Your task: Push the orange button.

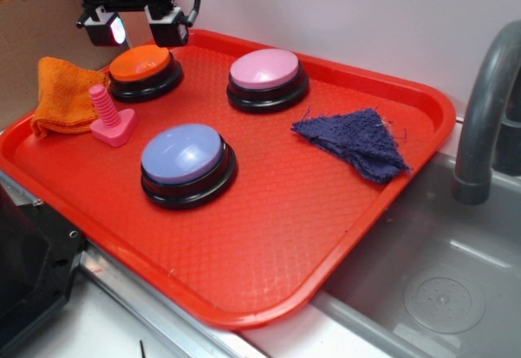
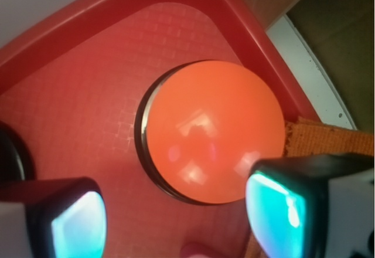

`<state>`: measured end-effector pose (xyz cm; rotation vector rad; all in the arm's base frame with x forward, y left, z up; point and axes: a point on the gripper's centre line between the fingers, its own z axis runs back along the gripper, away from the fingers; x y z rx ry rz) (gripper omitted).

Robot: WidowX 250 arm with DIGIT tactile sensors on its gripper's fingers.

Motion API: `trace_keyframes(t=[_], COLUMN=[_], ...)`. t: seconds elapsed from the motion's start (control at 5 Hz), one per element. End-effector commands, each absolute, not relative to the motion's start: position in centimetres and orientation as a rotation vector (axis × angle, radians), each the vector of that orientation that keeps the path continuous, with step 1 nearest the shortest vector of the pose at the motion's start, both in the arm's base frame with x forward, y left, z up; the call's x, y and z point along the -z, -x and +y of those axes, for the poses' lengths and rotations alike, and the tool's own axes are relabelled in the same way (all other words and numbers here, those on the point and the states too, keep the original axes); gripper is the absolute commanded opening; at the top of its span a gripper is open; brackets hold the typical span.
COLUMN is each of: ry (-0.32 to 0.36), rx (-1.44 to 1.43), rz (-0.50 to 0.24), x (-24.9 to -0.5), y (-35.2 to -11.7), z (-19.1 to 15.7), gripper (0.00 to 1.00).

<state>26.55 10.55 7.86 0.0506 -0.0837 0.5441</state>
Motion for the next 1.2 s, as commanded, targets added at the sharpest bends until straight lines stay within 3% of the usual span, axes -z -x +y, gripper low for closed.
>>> trace_keyframes(t=[0.0, 1.0], ry=[-0.058, -0.039], rx=[-0.537, -0.537], rz=[-0.190, -0.212], x=[-11.8, -14.3], y=[-27.0, -26.4], z=[11.7, 11.0], gripper=[1.00, 1.00])
